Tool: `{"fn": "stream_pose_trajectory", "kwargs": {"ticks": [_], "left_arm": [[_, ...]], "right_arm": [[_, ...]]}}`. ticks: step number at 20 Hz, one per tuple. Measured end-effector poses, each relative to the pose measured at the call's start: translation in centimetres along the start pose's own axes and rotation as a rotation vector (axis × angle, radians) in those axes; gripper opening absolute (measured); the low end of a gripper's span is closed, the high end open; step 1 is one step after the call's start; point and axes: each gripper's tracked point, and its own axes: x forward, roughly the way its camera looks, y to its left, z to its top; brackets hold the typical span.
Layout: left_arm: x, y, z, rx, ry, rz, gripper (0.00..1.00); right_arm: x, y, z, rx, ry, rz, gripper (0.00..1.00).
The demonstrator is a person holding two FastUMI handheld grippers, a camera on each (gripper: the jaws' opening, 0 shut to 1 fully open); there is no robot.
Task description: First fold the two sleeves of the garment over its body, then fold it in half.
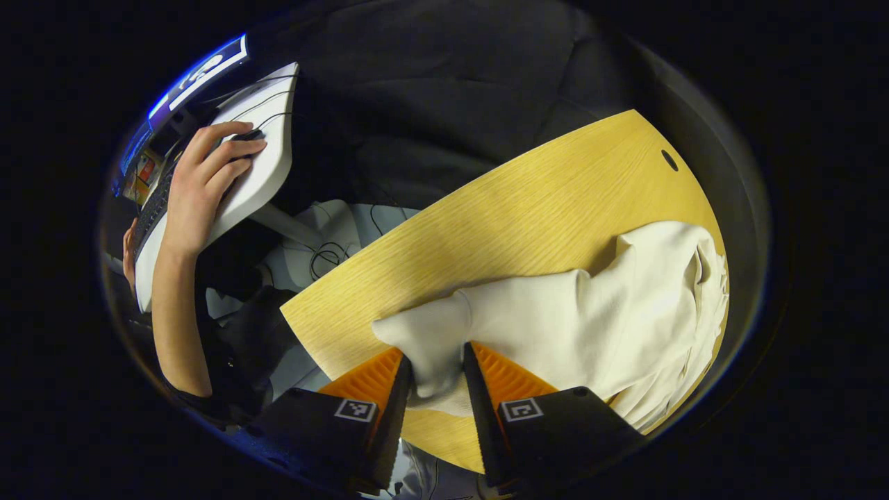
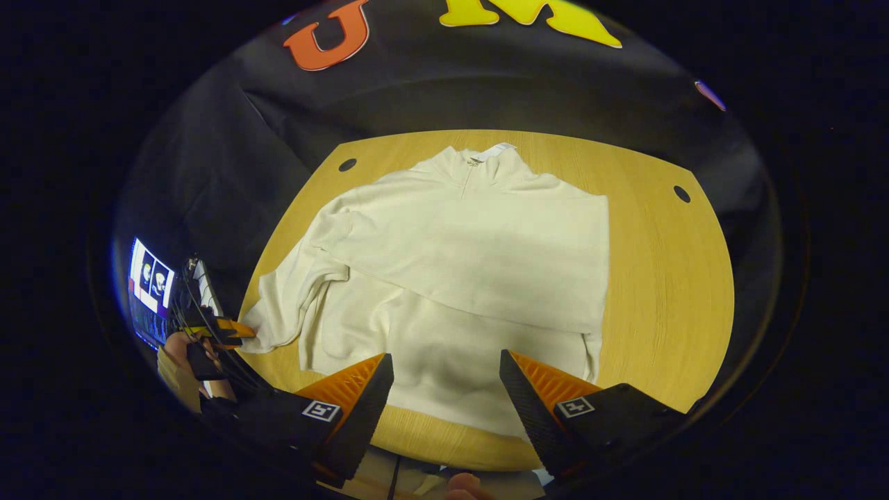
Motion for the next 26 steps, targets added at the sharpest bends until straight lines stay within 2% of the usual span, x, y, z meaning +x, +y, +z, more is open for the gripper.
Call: {"fn": "stream_pose_trajectory", "kwargs": {"ticks": [1,2,3,4,6,7,9,10,12,13,15,20,22,26], "left_arm": [[0.0,-0.5,-0.1,0.005,0.006,-0.027,0.46],[0.0,-0.6,0.0,0.005,0.009,-0.040,0.28],[-0.1,-0.7,0.0,0.006,0.010,-0.046,0.21],[-0.2,-0.7,0.0,0.018,0.018,-0.049,0.14],[-0.6,-0.5,-0.2,0.047,0.041,-0.034,0.08],[-1.1,-0.6,0.1,0.060,0.035,-0.023,0.07],[-2.4,-1.0,0.7,0.089,-0.002,-0.008,0.05],[-3.1,-1.5,1.1,0.107,-0.020,-0.008,0.05],[-4.8,-2.9,2.2,0.154,-0.055,-0.009,0.04],[-5.6,-3.7,2.7,0.181,-0.069,-0.012,0.04],[-7.4,-6.3,3.4,0.212,-0.087,-0.040,0.04],[-12.3,-15.1,5.8,0.370,-0.170,-0.129,0.04],[-14.2,-19.7,5.9,0.432,-0.193,-0.175,0.04],[-16.2,-28.9,5.0,0.541,-0.223,-0.257,0.04]], "right_arm": [[-0.4,-0.5,-0.2,0.002,-0.010,0.000,0.93],[-0.8,-1.0,-0.5,0.014,-0.019,0.000,0.93],[-1.1,-1.4,-0.8,0.032,-0.026,0.004,0.96],[-1.5,-1.9,-1.1,0.045,-0.037,0.005,0.93],[-1.9,-3.6,-1.7,0.040,-0.065,-0.025,0.96],[-2.0,-4.4,-2.2,0.038,-0.066,-0.039,0.92],[-2.2,-4.9,-3.6,0.052,-0.051,-0.040,0.93],[-2.2,-5.1,-4.1,0.065,-0.046,-0.034,0.96],[-2.1,-5.5,-4.8,0.087,-0.040,-0.024,0.93],[-2.2,-5.6,-5.0,0.090,-0.036,-0.016,0.96],[-2.4,-5.9,-4.8,0.079,-0.048,-0.013,0.93],[-3.7,-7.2,-4.2,0.082,-0.085,-0.009,0.96],[-4.1,-7.8,-4.3,0.101,-0.093,-0.008,0.93],[-4.9,-9.7,-4.3,0.134,-0.107,-0.020,0.93]]}}
